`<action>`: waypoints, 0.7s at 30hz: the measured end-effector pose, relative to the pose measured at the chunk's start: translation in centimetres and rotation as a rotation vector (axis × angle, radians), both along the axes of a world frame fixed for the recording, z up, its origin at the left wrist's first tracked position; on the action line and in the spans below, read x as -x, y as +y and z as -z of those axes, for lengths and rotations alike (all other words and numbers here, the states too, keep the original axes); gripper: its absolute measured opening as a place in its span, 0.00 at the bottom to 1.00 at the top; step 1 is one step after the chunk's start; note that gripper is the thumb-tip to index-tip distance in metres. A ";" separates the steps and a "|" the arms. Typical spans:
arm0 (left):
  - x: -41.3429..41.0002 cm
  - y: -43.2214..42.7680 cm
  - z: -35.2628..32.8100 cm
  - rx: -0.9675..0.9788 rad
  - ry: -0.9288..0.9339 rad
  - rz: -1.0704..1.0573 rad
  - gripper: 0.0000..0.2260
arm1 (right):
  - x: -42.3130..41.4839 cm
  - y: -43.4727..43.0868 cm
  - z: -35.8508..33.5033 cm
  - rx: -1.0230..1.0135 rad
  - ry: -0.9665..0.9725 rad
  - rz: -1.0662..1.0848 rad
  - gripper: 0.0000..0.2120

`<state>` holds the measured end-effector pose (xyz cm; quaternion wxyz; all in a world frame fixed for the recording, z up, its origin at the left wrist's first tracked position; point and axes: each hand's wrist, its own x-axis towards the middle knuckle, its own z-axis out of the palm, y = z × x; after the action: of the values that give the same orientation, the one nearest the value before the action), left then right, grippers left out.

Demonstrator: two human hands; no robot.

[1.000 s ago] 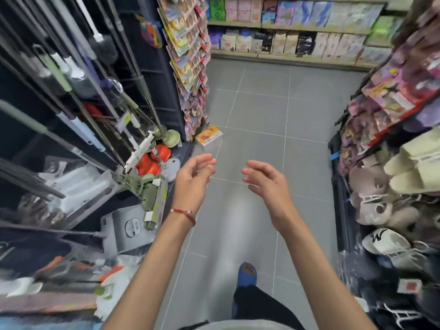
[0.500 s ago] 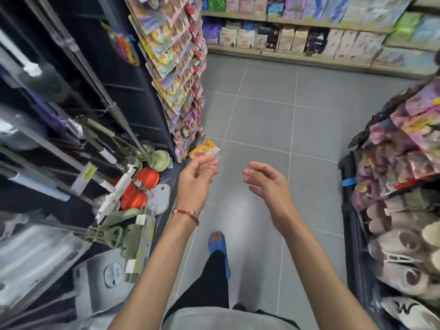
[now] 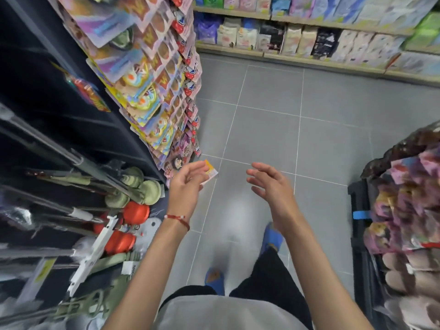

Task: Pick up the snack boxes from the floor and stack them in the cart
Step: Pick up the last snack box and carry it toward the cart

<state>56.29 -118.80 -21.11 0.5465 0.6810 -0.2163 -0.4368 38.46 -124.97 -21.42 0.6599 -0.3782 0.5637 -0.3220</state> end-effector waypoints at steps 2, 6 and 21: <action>-0.7 -3.3 0.8 -0.014 0.006 -0.050 0.11 | -0.6 -4.2 0.8 -0.003 -0.002 -0.026 0.08; -0.9 -9.9 2.0 -0.048 0.020 -0.166 0.11 | -1.5 -12.9 2.1 -0.018 0.014 -0.130 0.07; -0.9 -25.7 4.4 -0.179 0.222 -0.540 0.07 | -6.8 -32.1 5.8 -0.113 0.167 -0.590 0.08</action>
<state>57.15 -144.54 -25.54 0.6011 0.7073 0.0730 -0.3647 45.21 -157.10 -27.26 0.6963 -0.5132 0.4990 -0.0524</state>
